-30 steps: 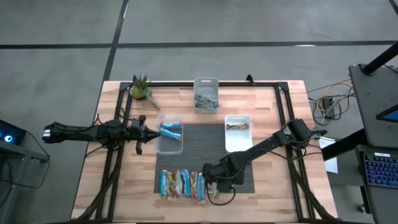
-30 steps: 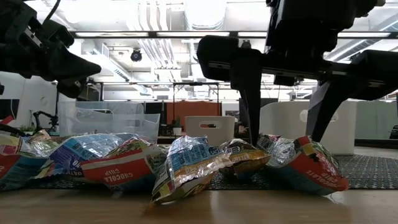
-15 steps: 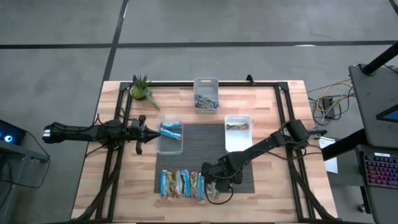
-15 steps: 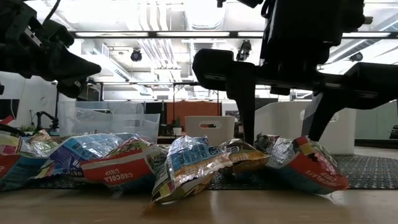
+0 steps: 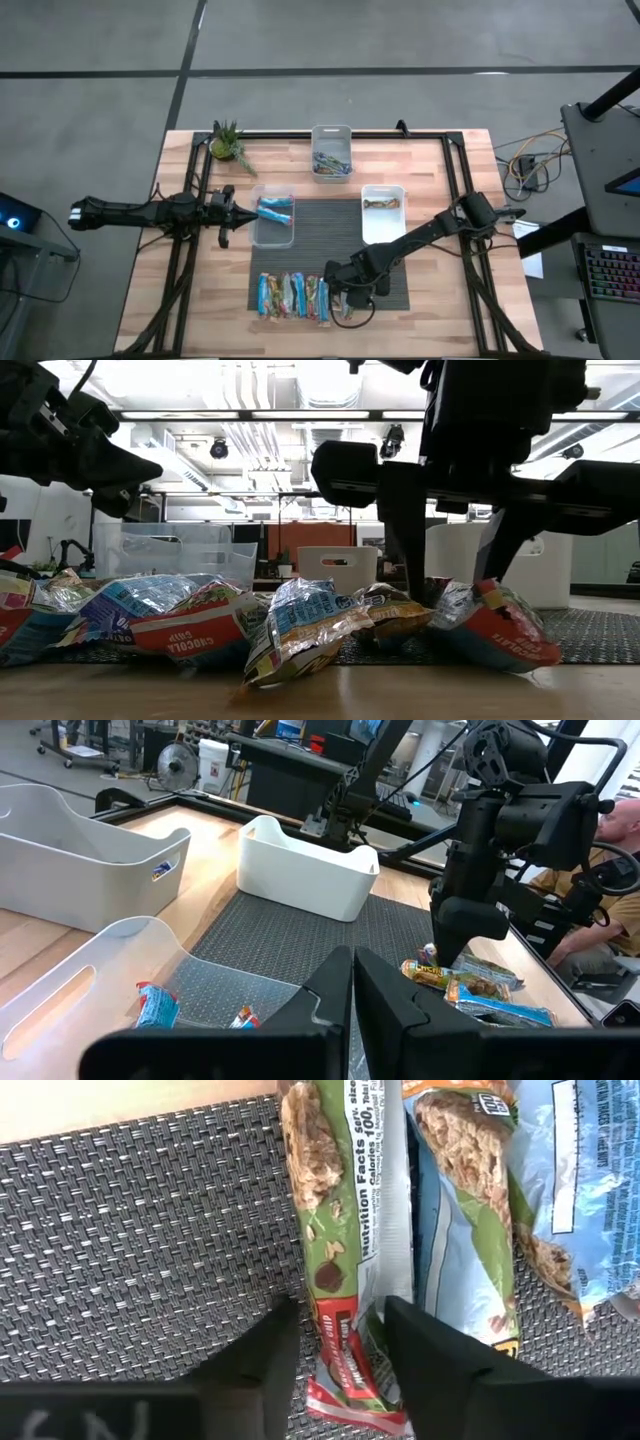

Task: Pick and place Granola Bars by type
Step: Put the red granola bar into the transparent bin

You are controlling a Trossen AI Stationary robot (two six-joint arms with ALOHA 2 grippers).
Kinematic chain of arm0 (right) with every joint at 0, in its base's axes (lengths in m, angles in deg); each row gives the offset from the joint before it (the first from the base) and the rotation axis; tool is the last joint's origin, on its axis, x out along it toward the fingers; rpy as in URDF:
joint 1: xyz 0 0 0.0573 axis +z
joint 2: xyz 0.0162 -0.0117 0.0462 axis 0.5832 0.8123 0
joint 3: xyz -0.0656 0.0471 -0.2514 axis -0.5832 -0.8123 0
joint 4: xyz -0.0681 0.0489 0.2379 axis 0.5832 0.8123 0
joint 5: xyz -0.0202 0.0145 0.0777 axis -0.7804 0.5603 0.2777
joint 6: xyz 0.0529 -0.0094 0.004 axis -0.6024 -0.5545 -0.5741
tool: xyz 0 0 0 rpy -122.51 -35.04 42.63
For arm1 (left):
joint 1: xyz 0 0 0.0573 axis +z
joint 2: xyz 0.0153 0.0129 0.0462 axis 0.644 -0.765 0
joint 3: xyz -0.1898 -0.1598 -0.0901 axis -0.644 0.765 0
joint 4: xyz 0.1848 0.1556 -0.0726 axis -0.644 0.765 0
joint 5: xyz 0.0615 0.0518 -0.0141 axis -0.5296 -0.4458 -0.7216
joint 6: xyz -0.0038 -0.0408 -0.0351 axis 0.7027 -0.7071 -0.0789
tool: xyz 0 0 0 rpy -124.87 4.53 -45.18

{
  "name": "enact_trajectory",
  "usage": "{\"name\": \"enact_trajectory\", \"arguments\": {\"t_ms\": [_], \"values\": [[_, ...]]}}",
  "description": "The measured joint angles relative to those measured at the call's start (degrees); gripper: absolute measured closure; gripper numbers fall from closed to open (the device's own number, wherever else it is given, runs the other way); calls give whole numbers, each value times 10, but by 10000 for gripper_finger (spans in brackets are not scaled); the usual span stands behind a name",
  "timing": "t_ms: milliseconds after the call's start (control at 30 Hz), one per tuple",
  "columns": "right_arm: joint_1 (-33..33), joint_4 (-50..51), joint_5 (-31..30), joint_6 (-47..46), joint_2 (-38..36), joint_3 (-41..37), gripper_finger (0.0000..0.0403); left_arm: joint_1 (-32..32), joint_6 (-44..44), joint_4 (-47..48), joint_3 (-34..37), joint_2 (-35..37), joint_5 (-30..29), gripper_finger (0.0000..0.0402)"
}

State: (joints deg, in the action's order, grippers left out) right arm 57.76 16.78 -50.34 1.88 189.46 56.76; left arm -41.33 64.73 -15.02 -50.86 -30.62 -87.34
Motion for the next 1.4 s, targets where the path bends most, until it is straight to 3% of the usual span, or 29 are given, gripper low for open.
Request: {"name": "enact_trajectory", "arguments": {"t_ms": [367,800,1400], "values": [[0,1,-1,4,-1,0,349,0,0,0,0,0,0,402],[-3,2,-2,-9,-42,0,365,0,0,0,0,0,0,402],[-54,6,-1,-263,-189,0,365,0,0,0,0,0,0,402]]}}
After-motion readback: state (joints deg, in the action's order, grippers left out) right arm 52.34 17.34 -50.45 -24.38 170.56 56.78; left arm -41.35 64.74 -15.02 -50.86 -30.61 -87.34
